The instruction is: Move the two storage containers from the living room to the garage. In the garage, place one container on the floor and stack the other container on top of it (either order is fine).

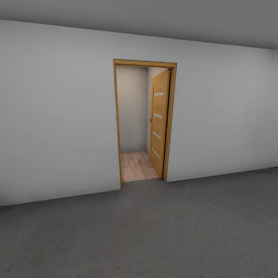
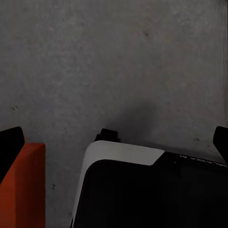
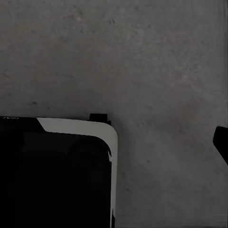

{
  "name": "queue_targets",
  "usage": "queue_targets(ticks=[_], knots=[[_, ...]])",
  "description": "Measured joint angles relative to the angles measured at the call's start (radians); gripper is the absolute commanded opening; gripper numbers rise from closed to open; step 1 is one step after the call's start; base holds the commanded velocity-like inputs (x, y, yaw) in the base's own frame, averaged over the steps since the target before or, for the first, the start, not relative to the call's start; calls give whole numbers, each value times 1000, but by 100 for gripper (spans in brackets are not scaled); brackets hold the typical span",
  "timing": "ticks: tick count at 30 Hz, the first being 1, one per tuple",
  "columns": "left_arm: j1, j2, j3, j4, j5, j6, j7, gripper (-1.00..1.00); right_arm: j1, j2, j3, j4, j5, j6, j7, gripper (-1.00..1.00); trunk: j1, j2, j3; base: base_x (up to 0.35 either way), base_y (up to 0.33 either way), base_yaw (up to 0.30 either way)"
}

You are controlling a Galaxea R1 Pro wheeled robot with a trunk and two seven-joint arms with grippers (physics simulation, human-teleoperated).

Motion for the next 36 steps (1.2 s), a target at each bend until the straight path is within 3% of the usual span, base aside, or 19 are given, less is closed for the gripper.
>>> queue_targets(ticks=[8,36], knots=[[0,-1,0,0,-1,6,-1,100,0,1,1,0,1,1,-1,100,0,0,0,140,0,-212],[0,0,0,-1,-1,17,-1,100,0,4,9,0,14,3,-1,100,-1,0,0,317,-41,-6]])
